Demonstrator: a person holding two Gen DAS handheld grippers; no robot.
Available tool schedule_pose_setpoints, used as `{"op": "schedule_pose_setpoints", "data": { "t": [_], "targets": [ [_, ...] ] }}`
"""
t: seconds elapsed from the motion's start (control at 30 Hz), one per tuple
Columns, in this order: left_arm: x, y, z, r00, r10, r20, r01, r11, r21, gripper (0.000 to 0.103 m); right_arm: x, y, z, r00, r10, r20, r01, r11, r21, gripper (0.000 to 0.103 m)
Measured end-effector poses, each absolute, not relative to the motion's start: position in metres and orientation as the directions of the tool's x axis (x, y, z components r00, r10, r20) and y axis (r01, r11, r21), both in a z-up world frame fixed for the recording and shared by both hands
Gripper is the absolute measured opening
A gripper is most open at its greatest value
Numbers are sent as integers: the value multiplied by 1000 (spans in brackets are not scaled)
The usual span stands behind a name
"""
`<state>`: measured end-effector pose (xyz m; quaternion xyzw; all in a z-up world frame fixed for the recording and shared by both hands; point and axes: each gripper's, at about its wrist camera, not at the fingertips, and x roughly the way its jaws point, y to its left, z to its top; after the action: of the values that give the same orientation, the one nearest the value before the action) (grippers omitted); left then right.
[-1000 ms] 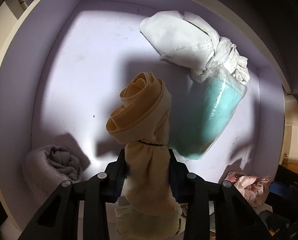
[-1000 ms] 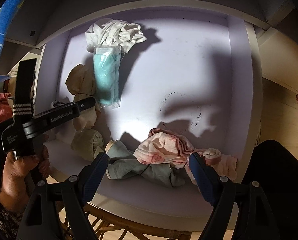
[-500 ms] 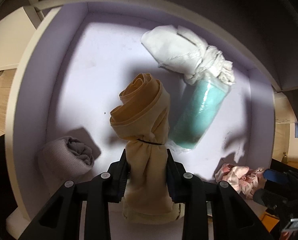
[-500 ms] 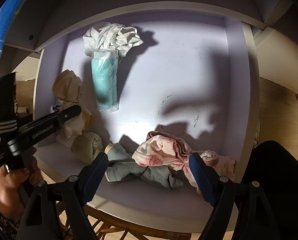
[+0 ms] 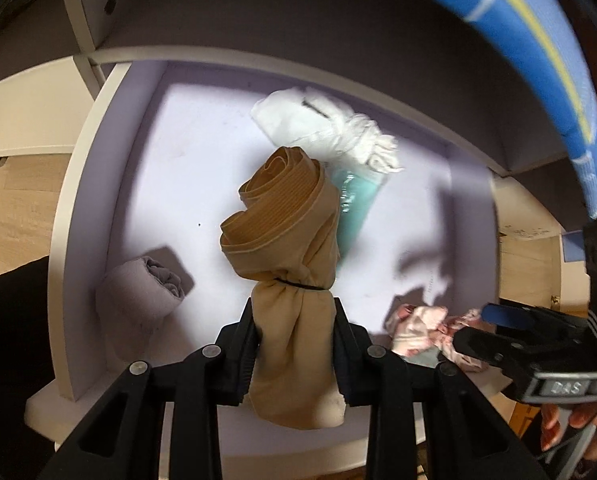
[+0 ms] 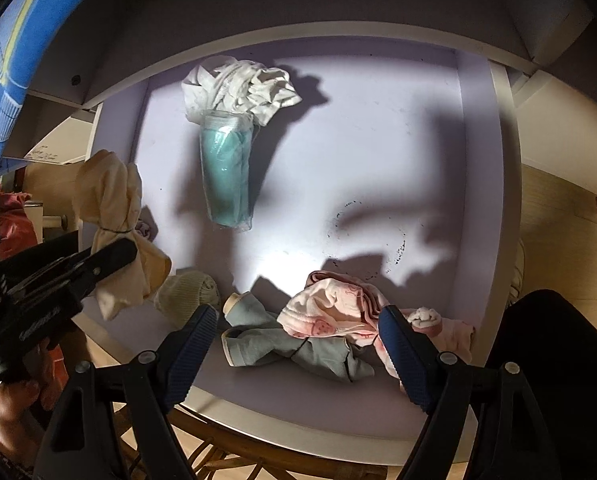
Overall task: Organize soft objects
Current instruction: 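Lift the tan roll out of the cubby up to the gold tray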
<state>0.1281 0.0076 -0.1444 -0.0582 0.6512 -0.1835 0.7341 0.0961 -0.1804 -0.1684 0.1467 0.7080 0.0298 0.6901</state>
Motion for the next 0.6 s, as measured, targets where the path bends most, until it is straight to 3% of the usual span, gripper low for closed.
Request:
{"op": "schedule_pose_setpoints", "data": {
  "t": [0.37,0.6],
  "targets": [
    [99,-6,-86,116,-424,-898,338,867,-366,32,97,-177,-161,8,263,-965,159,952,261,84],
    [91,-19,-21,161,-503,-849,442,806,-394,32,97,-177,-162,6,273,-962,157,950,271,84]
  ]
}}
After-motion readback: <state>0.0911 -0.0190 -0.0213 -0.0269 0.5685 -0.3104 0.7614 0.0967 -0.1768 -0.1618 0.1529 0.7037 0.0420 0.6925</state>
